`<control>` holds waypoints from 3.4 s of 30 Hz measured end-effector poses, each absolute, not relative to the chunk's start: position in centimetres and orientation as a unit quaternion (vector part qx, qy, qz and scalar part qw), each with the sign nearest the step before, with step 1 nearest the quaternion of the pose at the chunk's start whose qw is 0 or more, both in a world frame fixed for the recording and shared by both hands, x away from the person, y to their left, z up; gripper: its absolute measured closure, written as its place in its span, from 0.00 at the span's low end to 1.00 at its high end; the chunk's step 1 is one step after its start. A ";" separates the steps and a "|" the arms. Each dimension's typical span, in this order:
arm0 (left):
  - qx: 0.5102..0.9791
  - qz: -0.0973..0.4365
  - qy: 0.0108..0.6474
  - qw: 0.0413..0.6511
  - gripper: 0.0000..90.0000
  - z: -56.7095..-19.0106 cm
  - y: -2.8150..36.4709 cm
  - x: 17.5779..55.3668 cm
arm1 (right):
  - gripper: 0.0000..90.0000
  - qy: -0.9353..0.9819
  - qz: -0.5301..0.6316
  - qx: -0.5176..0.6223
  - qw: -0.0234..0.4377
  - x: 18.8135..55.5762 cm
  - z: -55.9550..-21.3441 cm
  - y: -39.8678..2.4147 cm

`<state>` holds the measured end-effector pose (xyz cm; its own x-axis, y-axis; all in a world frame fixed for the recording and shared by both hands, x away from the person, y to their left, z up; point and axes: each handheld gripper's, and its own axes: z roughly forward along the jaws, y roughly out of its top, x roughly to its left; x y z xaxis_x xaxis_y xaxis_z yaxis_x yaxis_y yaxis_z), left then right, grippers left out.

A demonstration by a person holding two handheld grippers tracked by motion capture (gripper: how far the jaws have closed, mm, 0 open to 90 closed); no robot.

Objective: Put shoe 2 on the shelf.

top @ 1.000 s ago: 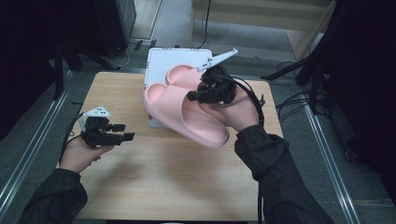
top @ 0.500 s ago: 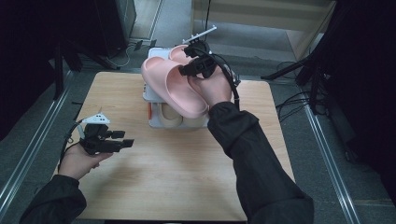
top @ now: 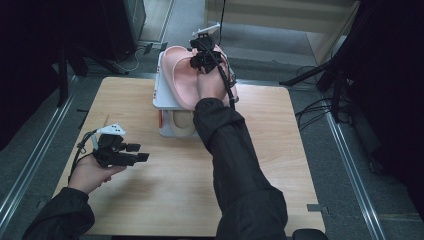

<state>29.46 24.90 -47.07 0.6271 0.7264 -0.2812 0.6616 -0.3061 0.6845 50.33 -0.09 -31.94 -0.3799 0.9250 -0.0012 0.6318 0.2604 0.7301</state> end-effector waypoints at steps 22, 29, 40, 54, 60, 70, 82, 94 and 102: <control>0.809 0.030 0.427 0.403 0.46 -47.2 24.8 29.5 | 0.83 0.715 0.327 0.567 0.247 52.3 -33.0 2.6; 0.810 0.026 0.428 0.399 0.46 -47.3 24.7 29.6 | 0.83 0.707 0.328 0.575 0.251 52.6 -33.1 3.3; 0.813 0.023 0.431 0.391 0.46 -47.5 24.9 29.6 | 0.83 0.712 0.322 0.570 0.255 52.4 -33.0 3.1; 0.815 0.022 0.431 0.386 0.46 -47.6 24.8 29.6 | 0.67 0.718 0.330 0.560 0.251 51.9 -33.6 2.7; 0.817 0.023 0.430 0.383 0.46 -47.7 24.7 29.6 | 0.62 0.727 0.327 0.548 0.255 51.2 -33.8 2.8; 0.817 0.025 0.432 0.382 0.46 -47.8 24.6 29.7 | 0.58 0.737 0.361 0.521 0.234 49.1 -33.3 1.2; 0.816 0.030 0.437 0.377 0.45 -48.2 24.7 30.0 | 0.58 0.779 0.386 0.456 0.193 45.5 -33.6 -1.9; 0.816 0.036 0.439 0.373 0.44 -48.7 24.9 30.1 | 0.61 0.816 0.424 0.372 0.125 41.5 -34.4 -5.3; 0.818 0.038 0.435 0.375 0.44 -48.8 24.5 30.1 | 0.61 0.835 0.445 0.311 0.092 38.7 -35.5 -6.7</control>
